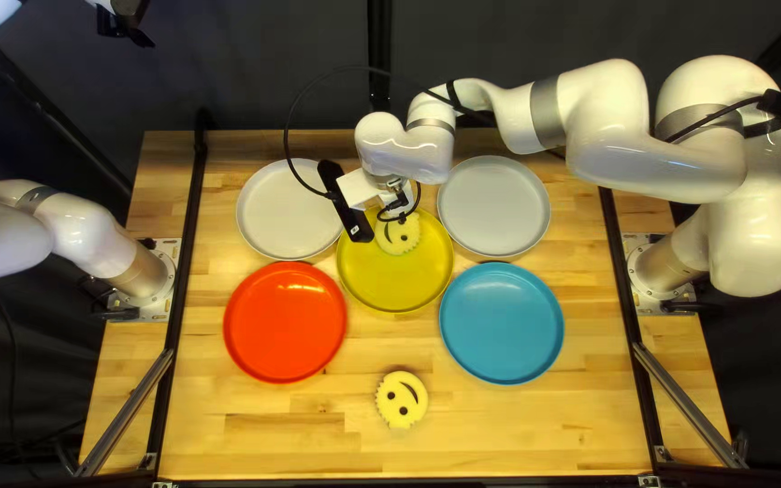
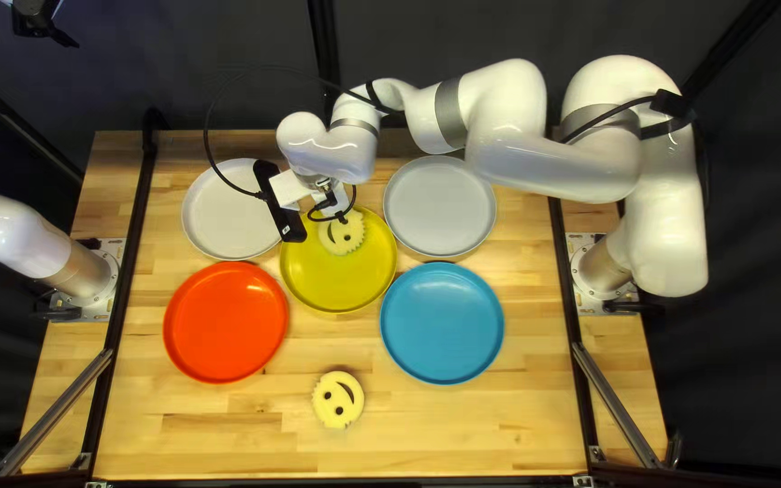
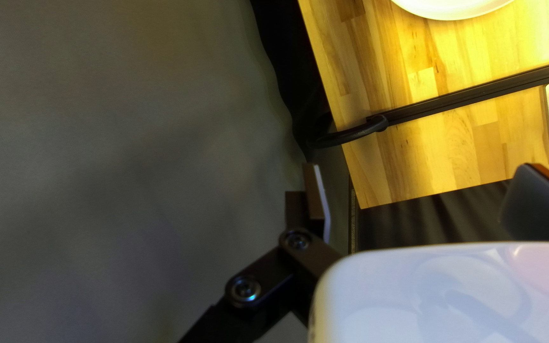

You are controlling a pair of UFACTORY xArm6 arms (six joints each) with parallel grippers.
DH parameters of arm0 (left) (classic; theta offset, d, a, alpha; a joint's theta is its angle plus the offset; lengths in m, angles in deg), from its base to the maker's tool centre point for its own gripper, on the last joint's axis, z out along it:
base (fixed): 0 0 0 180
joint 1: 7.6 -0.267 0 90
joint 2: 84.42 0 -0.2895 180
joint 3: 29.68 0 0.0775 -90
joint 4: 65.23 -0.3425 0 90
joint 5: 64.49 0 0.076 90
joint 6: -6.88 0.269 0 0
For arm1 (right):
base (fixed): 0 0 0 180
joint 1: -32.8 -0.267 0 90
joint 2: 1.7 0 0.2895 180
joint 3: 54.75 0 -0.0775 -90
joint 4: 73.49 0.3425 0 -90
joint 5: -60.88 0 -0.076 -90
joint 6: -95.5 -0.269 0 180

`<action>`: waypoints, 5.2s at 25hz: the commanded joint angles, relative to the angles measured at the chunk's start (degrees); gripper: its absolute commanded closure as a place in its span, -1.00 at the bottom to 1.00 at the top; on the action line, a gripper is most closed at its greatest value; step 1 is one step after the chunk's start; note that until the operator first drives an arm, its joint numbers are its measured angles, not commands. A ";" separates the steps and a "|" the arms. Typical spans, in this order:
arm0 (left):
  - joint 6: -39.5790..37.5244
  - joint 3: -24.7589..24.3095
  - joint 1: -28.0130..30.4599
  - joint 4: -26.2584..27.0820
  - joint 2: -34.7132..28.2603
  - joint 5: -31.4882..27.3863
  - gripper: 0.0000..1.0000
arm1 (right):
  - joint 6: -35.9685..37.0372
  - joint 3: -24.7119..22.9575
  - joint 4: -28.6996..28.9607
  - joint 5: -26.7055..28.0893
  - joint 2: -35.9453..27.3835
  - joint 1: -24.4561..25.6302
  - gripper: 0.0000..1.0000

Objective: Pick up sponge and scrub the plate

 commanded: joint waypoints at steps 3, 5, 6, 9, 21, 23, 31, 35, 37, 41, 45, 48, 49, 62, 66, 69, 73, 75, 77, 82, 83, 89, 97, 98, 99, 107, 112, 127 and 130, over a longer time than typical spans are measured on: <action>0.00 0.00 0.00 0.00 0.00 0.00 -1.00 | -3.55 -3.81 -0.87 -1.56 -2.62 -3.73 1.00; 0.00 0.00 0.00 0.00 0.00 0.00 -1.00 | -4.32 -4.69 -1.00 -2.17 -2.99 -4.77 1.00; 0.00 0.00 0.00 0.00 0.00 0.00 -1.00 | -4.66 -4.90 -1.07 -2.45 -2.93 -5.36 1.00; 0.00 0.00 0.00 0.00 0.00 0.00 -1.00 | -4.71 -5.26 -1.21 -2.65 -3.15 -5.79 1.00; 0.00 0.00 0.00 0.00 0.00 0.00 -1.00 | 3.11 -3.95 -2.17 -3.06 -2.66 1.51 1.00; 0.00 0.00 0.00 0.00 0.00 0.00 -1.00 | 4.86 -4.12 -2.48 -3.94 -2.59 3.02 1.00; 0.00 0.00 0.00 0.00 0.00 0.00 -1.00 | 5.77 -9.69 -3.53 -7.69 -5.71 2.37 1.00; 0.00 0.00 0.00 0.00 0.00 0.00 -1.00 | 4.78 -12.30 -3.33 -8.95 -7.19 0.38 1.00; 0.00 0.00 0.00 0.00 0.00 0.00 -1.00 | 4.39 -13.22 -2.89 -9.18 -7.85 -0.64 1.00; 0.00 0.00 0.00 0.00 0.00 0.00 -1.00 | 3.99 -13.42 -1.39 -8.96 -8.08 -2.66 1.00; 0.00 0.00 0.00 0.00 0.00 0.00 -1.00 | 3.31 -13.84 -1.02 -9.25 -8.05 -4.09 1.00; 0.00 0.00 0.00 0.00 0.00 0.00 -1.00 | 2.25 -14.58 -0.90 -9.45 -8.43 -5.74 1.00; 0.00 0.00 0.00 0.00 0.00 0.00 -1.00 | 1.93 -14.68 -0.83 -9.46 -8.46 -6.32 1.00; 0.00 0.00 0.00 0.00 0.00 0.00 -1.00 | 15.07 -5.75 8.68 -0.76 -7.18 5.59 1.00; 0.00 0.00 0.00 0.00 0.00 0.00 -1.00 | 19.79 0.16 11.40 2.63 -3.62 11.13 1.00; 0.00 0.00 0.00 0.00 0.00 0.00 -1.00 | 22.08 4.45 12.60 4.04 -0.39 14.60 1.00; 0.00 0.00 0.00 0.00 0.00 0.00 -1.00 | 23.57 7.88 13.19 4.39 2.57 17.58 1.00; 0.00 0.00 0.00 0.00 0.00 0.00 -1.00 | 23.99 8.97 13.16 4.59 3.42 18.80 1.00; 0.00 0.00 0.00 0.00 0.00 0.00 -1.00 | 23.92 10.38 12.83 5.07 4.34 20.02 1.00; 0.00 0.00 0.00 0.00 0.00 0.00 -1.00 | 23.18 12.72 12.02 5.58 6.26 21.49 1.00; 0.00 0.00 0.00 0.00 0.00 0.00 -1.00 | 23.08 12.81 11.93 5.52 6.41 21.57 1.00; 0.00 0.00 0.00 0.00 0.00 0.00 -1.00 | 20.75 14.45 10.54 5.76 8.05 21.64 -1.00; 0.00 0.00 0.00 0.00 0.00 0.00 -1.00 | 17.14 5.27 10.55 5.54 -1.21 22.15 -1.00; 0.00 0.00 0.00 0.00 0.00 0.00 -1.00 | 16.77 3.27 10.72 5.39 -3.15 22.32 -1.00; 0.00 0.00 0.00 0.00 0.00 0.00 -1.00 | 16.44 0.65 10.91 5.17 -5.62 22.61 -1.00; 0.00 0.00 0.00 0.00 0.00 0.00 -1.00 | 13.83 -13.77 11.77 10.06 -24.86 27.56 -1.00; 0.00 0.00 0.00 0.00 0.00 0.00 -1.00 | 13.10 -20.15 10.18 15.77 -36.45 32.18 -1.00; 0.00 0.00 0.00 0.00 0.00 0.00 -1.00 | 19.22 -23.49 2.79 36.89 -58.20 44.35 -1.00; 0.00 0.00 0.00 0.00 0.00 0.00 -1.00 | 20.15 -23.55 1.86 39.72 -61.89 46.63 -1.00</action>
